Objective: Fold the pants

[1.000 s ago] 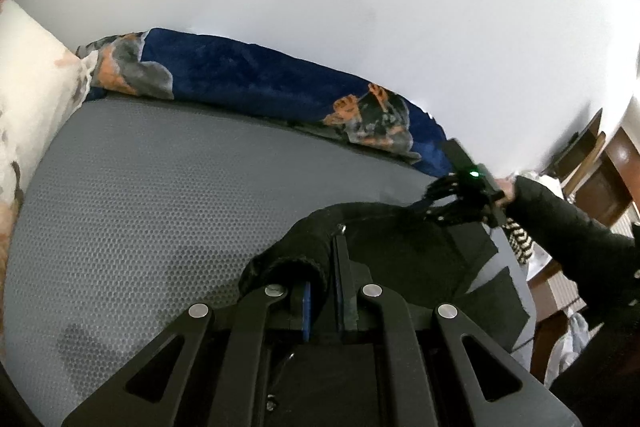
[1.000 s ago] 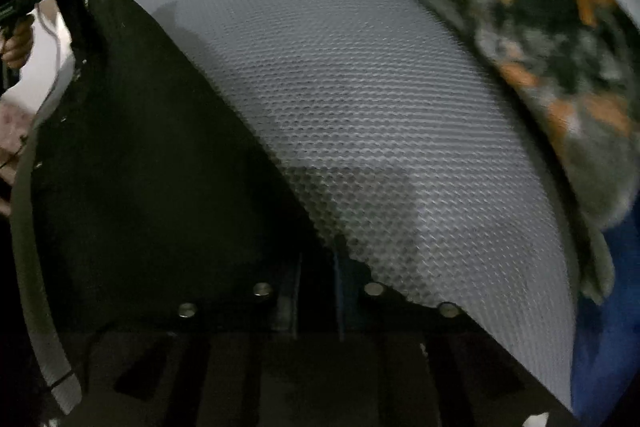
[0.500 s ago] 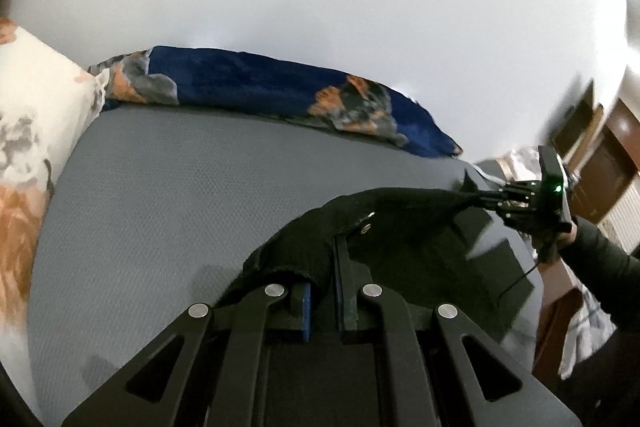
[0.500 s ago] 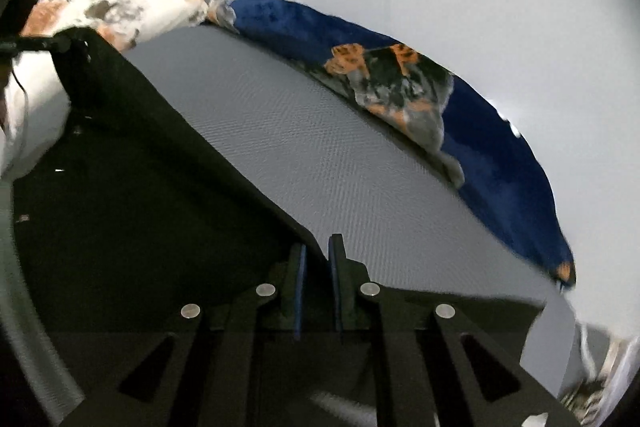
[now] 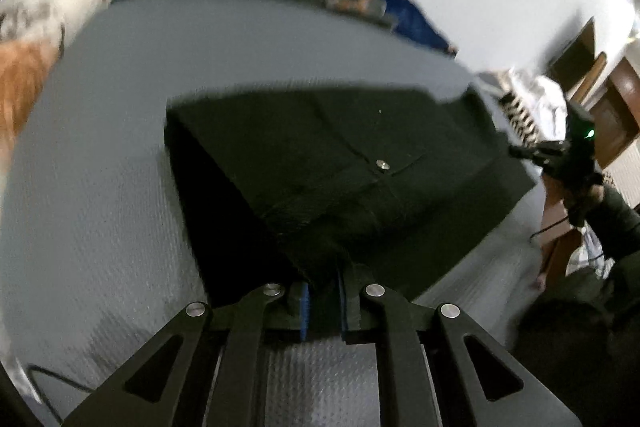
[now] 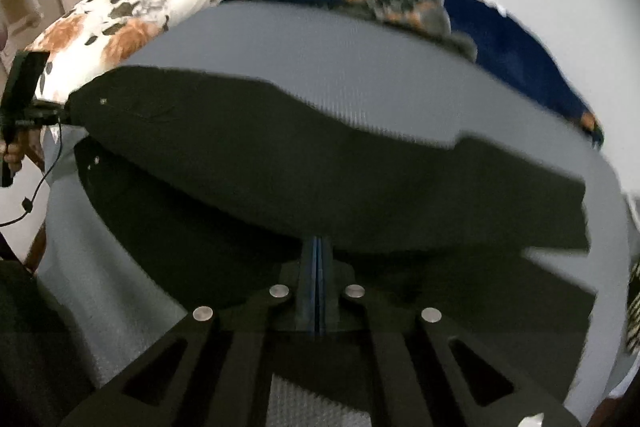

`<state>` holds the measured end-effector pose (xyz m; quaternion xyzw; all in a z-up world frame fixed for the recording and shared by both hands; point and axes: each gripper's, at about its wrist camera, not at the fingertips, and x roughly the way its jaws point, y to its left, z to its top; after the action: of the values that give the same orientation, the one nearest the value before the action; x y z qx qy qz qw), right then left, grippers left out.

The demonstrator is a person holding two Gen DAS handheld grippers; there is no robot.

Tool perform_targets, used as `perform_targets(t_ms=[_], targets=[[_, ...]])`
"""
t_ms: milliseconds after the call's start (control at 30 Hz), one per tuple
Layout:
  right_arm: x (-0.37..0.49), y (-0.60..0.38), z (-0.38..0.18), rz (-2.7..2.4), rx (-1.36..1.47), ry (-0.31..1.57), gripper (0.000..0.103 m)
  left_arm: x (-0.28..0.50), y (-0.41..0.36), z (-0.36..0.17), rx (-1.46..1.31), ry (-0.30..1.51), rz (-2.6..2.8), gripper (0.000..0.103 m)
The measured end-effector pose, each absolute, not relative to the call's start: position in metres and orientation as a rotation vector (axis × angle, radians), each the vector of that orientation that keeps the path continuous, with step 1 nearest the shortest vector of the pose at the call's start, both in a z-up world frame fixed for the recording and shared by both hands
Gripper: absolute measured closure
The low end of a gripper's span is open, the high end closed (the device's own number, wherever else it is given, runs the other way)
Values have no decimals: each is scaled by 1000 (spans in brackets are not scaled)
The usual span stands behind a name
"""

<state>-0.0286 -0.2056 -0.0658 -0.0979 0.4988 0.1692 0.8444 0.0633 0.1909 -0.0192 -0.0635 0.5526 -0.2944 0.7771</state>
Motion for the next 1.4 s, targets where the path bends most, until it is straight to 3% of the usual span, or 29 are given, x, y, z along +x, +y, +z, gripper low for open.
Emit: perform_targets(t_ms=[133, 167, 233, 333, 367, 867, 900, 967, 1000, 1233, 1400], targets=[[-30, -217, -74, 330, -154, 1043, 103, 58, 180, -36, -97, 1222, -615, 92], [-32, -217, -72, 303, -172, 1023, 96, 58, 180, -34, -102, 1218, -610, 92], [-34, -214, -68, 303, -195, 1004, 95, 56, 180, -31, -110, 1206, -603, 92], [-40, -204, -68, 316, -273, 990, 65, 51, 179, -26, -113, 1185, -600, 92], [-41, -200, -68, 325, -291, 983, 62, 52, 180, -26, -120, 1179, -600, 92], [-27, -142, -111, 347, -614, 911, 66, 64, 193, 20, -211, 1038, -613, 92], [-22, -145, -115, 322, -631, 912, 67, 65, 193, 20, -215, 1040, -614, 92], [-15, -152, -117, 300, -641, 920, 88, 64, 195, 16, -218, 1051, -612, 92], [-11, -157, -118, 294, -630, 936, 93, 64, 195, 14, -219, 1057, -613, 92], [-29, -172, -78, 356, -434, 965, 97, 60, 202, -11, -210, 1129, -586, 92], [-42, -165, -100, 381, -446, 1062, 97, 60, 199, -36, -161, 1206, -575, 91]])
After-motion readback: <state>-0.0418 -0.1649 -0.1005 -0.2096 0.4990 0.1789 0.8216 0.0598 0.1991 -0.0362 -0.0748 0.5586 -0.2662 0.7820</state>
